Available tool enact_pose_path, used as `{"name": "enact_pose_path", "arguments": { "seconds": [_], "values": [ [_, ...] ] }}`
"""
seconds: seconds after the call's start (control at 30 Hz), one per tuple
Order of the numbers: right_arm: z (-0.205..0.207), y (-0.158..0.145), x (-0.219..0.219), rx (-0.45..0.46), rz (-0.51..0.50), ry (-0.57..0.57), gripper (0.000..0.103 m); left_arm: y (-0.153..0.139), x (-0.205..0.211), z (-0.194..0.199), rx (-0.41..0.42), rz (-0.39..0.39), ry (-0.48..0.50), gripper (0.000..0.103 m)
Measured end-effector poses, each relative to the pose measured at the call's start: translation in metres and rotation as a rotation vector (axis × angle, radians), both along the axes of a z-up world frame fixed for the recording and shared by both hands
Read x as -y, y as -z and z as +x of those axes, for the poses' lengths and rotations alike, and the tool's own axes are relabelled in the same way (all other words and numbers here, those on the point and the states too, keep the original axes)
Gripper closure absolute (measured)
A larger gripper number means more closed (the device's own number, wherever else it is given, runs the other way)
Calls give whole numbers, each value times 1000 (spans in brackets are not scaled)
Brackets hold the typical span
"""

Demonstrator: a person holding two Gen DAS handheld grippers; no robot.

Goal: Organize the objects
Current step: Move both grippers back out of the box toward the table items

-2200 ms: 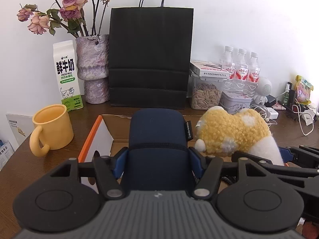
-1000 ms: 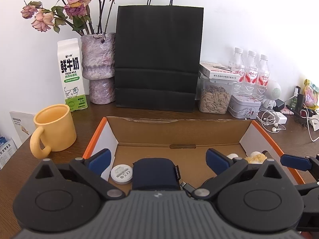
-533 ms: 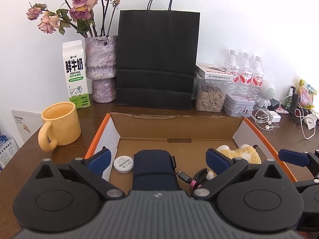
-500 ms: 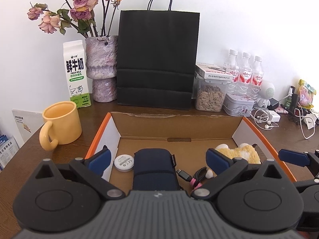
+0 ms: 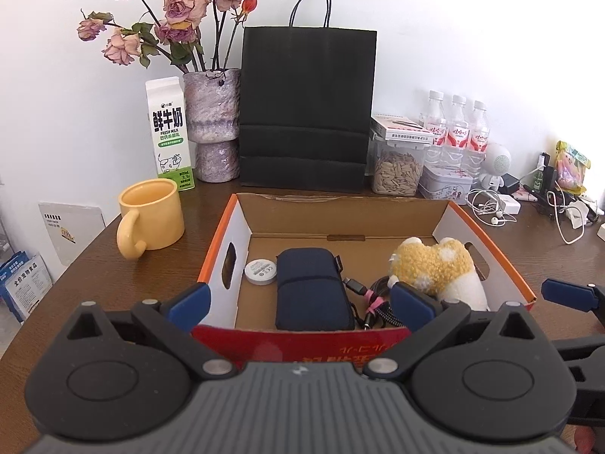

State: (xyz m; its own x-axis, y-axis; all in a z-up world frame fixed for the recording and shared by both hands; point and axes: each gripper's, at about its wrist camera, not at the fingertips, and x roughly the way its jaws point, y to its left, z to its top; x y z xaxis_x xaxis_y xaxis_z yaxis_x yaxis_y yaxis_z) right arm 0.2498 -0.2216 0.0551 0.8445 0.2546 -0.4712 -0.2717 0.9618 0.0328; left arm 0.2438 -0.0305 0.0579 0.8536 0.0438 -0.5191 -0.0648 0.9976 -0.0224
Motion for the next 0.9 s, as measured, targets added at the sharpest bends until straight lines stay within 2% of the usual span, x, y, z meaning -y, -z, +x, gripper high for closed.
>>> {"name": "enact_pose_path", "arguments": {
  "seconds": [0.47, 0.9],
  "values": [
    [-73, -3, -1, -9, -16, -18, 4, -3, -22, -65, -56, 10, -11, 0],
    [-124, 24, -10, -91, -64, -47, 4, 23, -69, -115, -154, 81, -38, 0]
  ]
}}
